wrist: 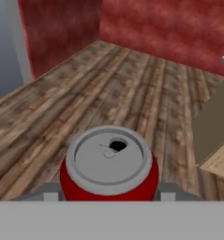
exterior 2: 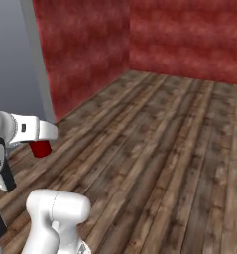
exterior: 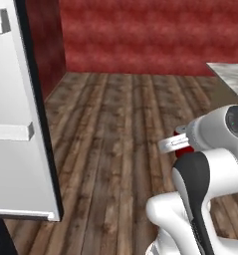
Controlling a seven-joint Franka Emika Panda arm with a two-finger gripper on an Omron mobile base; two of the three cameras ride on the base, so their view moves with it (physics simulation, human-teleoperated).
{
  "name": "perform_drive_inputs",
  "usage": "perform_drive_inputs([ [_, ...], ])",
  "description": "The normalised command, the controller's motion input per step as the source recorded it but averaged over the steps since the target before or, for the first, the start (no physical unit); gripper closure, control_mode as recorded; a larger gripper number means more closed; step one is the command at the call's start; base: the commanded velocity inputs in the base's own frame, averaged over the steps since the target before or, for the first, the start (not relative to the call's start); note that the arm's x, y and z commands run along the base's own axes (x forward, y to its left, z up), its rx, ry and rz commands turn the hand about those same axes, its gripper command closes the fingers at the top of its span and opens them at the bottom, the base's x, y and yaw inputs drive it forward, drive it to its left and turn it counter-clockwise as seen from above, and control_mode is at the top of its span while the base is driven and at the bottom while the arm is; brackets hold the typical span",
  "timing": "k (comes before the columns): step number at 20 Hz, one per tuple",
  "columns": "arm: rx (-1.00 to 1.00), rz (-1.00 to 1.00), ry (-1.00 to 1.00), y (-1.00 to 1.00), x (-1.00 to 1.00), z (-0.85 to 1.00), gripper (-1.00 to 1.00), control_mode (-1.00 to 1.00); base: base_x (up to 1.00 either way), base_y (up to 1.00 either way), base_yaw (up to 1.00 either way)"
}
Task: Open the fridge, grab two sodas, and place both sodas inside the bowl with ice on the dining counter.
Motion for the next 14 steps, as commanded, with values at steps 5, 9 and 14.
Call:
perform_drive_inputs([
  [5, 0.0, 0.0, 0.0, 0.0, 0.0, 0.0, 1.0, 1.0, 0.91, -0.06, -0.14],
  [9, 0.0, 0.0, 0.0, 0.0, 0.0, 0.0, 1.0, 1.0, 1.0, -0.33, -0.08],
  [14, 0.0, 0.0, 0.0, 0.0, 0.0, 0.0, 1.0, 1.0, 0.93, -0.05, -0.27],
])
